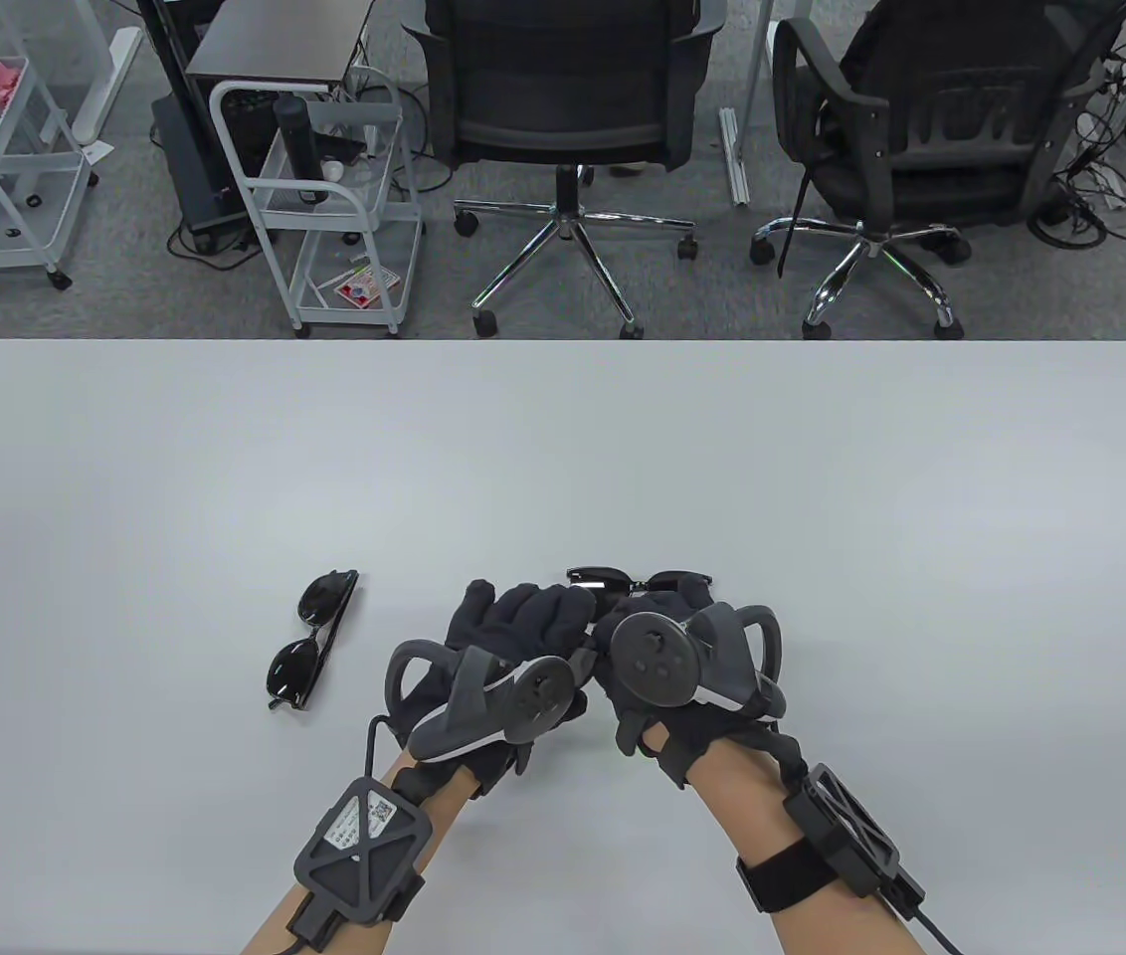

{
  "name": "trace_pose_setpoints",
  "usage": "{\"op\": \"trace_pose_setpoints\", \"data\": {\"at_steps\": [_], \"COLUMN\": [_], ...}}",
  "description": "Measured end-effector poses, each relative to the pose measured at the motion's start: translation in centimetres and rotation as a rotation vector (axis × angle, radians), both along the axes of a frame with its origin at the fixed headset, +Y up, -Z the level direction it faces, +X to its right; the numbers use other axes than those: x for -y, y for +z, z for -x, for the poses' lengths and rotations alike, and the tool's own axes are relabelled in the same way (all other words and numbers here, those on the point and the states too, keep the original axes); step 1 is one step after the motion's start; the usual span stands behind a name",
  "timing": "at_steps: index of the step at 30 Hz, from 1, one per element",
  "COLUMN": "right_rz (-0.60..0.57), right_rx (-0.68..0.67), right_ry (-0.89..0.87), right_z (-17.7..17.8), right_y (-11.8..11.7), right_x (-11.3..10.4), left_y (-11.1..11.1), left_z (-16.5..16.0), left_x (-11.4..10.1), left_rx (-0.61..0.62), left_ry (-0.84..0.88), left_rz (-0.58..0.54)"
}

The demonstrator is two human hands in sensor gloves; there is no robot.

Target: Dust sunglasses

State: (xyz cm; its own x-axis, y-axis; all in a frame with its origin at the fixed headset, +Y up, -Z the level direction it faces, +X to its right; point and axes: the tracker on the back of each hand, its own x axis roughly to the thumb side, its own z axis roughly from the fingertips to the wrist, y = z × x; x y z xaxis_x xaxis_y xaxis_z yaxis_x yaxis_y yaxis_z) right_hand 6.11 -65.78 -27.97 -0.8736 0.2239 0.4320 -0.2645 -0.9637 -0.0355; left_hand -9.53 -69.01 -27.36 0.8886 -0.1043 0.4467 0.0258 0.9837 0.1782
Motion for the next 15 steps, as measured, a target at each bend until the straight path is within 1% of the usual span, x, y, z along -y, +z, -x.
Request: {"op": "trace_pose_setpoints", "data": {"at_steps": [3,7,9,11,13,14,15], "right_rz": [-0.009,-0.006,0.009,0.055,0.026,0.019,0.008], "right_rx": [-0.001,-0.005,-0.008,-0.018,0.029,0.043,0.071], "right_ry": [-0.024,-0.039,-0.075,-0.154,-0.288,-0.327,-0.390], "right_z": [-0.2,-0.4,-0.8,-1.9,-3.3,-3.9,-4.8], "right_y": [0.1,0.1,0.0,-0.3,-0.5,-0.6,-0.7], "right_x": [0.0,0.0,-0.1,-0.4,-0.7,-0.8,-0.8], "left_y": [0.3,0.3,0.2,-0.3,-0.9,-1.1,-1.4], "left_z": [-0.2,-0.2,-0.1,0.5,1.3,1.7,2.3], "left_x": [-0.2,-0.3,-0.2,-0.1,0.1,0.2,0.3], "left_rx": [0.004,0.004,-0.009,-0.045,-0.086,-0.104,-0.128], "left_ry": [-0.024,-0.029,-0.041,-0.037,0.002,0.020,0.060], "left_rz": [-0.044,-0.038,-0.030,-0.006,0.039,0.057,0.094]}}
